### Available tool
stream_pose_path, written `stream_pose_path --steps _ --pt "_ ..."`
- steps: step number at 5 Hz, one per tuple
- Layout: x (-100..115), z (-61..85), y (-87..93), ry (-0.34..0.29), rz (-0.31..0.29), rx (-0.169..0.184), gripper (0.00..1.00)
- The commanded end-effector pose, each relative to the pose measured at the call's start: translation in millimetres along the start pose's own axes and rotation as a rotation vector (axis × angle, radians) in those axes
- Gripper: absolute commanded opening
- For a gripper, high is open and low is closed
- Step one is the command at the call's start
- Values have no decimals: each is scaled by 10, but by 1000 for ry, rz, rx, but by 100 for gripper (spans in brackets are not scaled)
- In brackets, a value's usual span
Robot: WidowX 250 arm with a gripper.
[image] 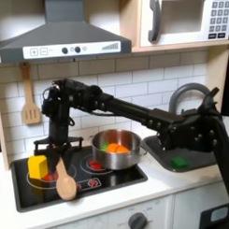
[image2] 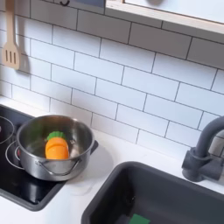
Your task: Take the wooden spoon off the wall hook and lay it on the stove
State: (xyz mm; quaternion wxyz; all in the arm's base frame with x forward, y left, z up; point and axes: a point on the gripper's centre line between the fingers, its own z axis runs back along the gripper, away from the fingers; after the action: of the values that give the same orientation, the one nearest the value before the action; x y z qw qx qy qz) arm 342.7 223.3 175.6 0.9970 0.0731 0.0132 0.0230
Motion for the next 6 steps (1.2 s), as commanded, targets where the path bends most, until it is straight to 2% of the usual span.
stream_pose_path --steps 1,2,3,4,6 --pt "-52 -23 -171 9 -30 -42 0" --pt "-7 -92 -208 19 -3 -45 0" --pt "53 -78 -245 9 14 -34 0" --pt "202 -71 -383 -4 22 -28 0" --pt "574 -89 -539 -30 41 -28 0"
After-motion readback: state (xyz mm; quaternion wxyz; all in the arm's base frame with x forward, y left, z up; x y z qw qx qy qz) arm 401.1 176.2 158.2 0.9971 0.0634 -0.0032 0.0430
